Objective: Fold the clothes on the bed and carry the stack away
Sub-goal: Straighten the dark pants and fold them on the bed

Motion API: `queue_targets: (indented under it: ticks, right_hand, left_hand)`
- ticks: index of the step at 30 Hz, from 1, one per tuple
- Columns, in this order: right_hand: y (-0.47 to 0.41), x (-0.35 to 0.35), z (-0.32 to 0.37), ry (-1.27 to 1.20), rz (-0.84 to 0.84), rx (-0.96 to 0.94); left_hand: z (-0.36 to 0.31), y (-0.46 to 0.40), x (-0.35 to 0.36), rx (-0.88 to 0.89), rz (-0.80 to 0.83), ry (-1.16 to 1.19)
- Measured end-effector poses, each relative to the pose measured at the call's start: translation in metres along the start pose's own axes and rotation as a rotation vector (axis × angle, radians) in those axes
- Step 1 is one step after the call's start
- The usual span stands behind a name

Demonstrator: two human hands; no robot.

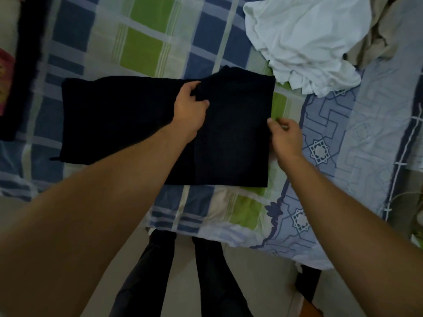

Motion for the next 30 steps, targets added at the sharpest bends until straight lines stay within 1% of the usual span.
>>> queue_targets:
  ticks: [2, 5, 7, 9, 12, 15, 16, 18, 21, 23, 24, 26, 28, 30]
  right_hand:
    - [-0.019, 0.004, 0.008, -0.042, -0.019, -0.01]
    - [-0.045, 0.014, 0.03, -0.048, 0.038, -0.07]
    - [-0.06, 0.022, 0.043, -0.014, 0.085, -0.101]
    - [-0.075, 0.027, 0.049, 0.025, 0.1, -0.123]
    - [-0.089, 0.029, 0.046, 0.035, 0.054, -0.133]
    - [-0.081, 0.023, 0.042, -0.074, -0.03, -0.108]
    - [-0.075, 0.019, 0.038, -0.125, -0.028, -0.081]
    - [-0.059, 0.011, 0.025, -0.188, 0.051, -0.008]
    - [-0.019, -0.002, -0.004, -0.187, 0.273, 0.096]
    - [0.004, -0.003, -0.025, -0.246, 0.404, 0.132]
    - [0.013, -0.002, -0.032, -0.28, 0.433, 0.131]
    - [0.026, 0.0, -0.04, -0.298, 0.417, 0.095]
    - [0.035, 0.002, -0.038, -0.25, 0.339, 0.034]
    - [0.044, 0.003, -0.032, -0.237, 0.257, -0.034]
  left_hand:
    - [0.009, 0.004, -0.002, -0.006, 0.01, 0.043]
    - [0.024, 0.015, -0.007, -0.038, 0.006, 0.103]
    - [0.037, 0.024, -0.011, -0.064, -0.009, 0.089]
    - [0.045, 0.031, -0.011, -0.066, -0.009, 0.023]
    - [0.036, 0.026, -0.004, -0.019, -0.008, -0.03]
    - [0.018, 0.015, 0.006, -0.011, -0.019, -0.017]
    - [0.016, 0.013, 0.008, -0.023, -0.028, -0.009]
    - [0.022, 0.017, 0.007, -0.064, -0.043, 0.034]
    - [0.05, 0.044, -0.001, -0.129, -0.024, 0.094]
    - [0.075, 0.064, -0.004, -0.162, -0.018, 0.044]
    - [0.086, 0.073, -0.004, -0.177, -0.012, 0.008]
    - [0.102, 0.085, -0.004, -0.22, 0.011, -0.037]
    - [0.107, 0.091, -0.005, -0.237, 0.018, -0.073]
    - [0.103, 0.094, -0.012, -0.169, -0.081, -0.203]
Point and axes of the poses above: each hand's wrist, its own y-axis away from the middle knuckle, its own x-axis out of the palm, z = x × y, the point moved 2 cm from there along -y, towards the middle knuckle, and after that the axes turned 12 degrees about -x, right-handed, at the moved point
